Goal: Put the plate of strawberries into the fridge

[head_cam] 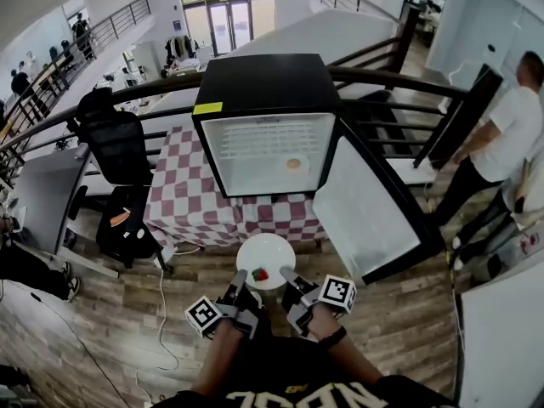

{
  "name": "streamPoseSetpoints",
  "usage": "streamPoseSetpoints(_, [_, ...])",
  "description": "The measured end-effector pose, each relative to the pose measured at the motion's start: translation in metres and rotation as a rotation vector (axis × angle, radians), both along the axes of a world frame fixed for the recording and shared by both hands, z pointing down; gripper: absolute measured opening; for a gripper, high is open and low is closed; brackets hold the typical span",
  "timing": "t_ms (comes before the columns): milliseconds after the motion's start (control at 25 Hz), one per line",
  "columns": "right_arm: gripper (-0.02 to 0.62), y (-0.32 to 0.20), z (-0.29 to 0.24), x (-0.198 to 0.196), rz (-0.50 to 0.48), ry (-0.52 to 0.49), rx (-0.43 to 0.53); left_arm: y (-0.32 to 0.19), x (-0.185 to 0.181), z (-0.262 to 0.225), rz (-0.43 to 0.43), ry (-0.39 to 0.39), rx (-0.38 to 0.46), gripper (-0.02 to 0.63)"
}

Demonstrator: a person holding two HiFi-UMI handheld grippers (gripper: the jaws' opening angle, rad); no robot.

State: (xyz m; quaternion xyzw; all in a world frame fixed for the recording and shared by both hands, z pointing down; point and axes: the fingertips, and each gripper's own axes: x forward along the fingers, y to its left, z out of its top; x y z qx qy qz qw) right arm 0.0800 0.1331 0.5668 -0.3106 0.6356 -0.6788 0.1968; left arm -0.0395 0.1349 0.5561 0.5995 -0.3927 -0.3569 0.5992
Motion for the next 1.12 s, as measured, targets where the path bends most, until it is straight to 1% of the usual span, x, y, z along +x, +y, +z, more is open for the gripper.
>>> streamPoseSetpoints(200, [0.035, -0.065, -0.012, -0.030, 0.035, 0.028, 0.038, -0.071, -0.030, -0.012, 0.049, 0.009, 0.024, 0.031])
streamPoseSetpoints(360, [0.035, -0.101, -0.008, -0.058, 0.027, 0.114, 0.049, -0.109, -0.056, -0.011, 0.071, 0.005, 0.006, 0.032])
streamPoseSetpoints(520, [0.035, -0.132, -0.003, -0.079, 0.054, 0.101, 0.045, -0.139, -0.077, -0.002, 0.086, 0.016, -0.010, 0.032])
streamPoseSetpoints(680, [0.035, -0.146, 0.013, -0.084, 0.096, 0.069, 0.006, -0.158, -0.081, 0.006, 0.140, -0.012, -0.019, 0.032])
streamPoseSetpoints(760, [0.035, -0.150, 0.022, -0.083, 0.116, 0.046, -0.018, -0.165, -0.080, 0.014, 0.156, -0.005, -0.034, 0.032])
streamPoseSetpoints(840, [0.035, -0.154, 0.029, -0.080, 0.117, 0.074, -0.019, -0.170, -0.077, 0.024, 0.164, -0.005, -0.049, 0.032])
streamPoseSetpoints(960, [0.035, -0.165, 0.039, -0.072, 0.099, 0.143, -0.006, -0.182, -0.069, 0.035, 0.167, -0.037, -0.059, 0.032])
streamPoseSetpoints(1040, [0.035, -0.176, 0.046, -0.067, 0.098, 0.150, -0.014, -0.194, -0.064, 0.040, 0.164, -0.059, -0.052, 0.032])
streamPoseSetpoints(1120, [0.035, -0.189, 0.052, -0.062, 0.092, 0.158, -0.006, -0.207, -0.059, 0.046, 0.166, -0.104, -0.035, 0.032])
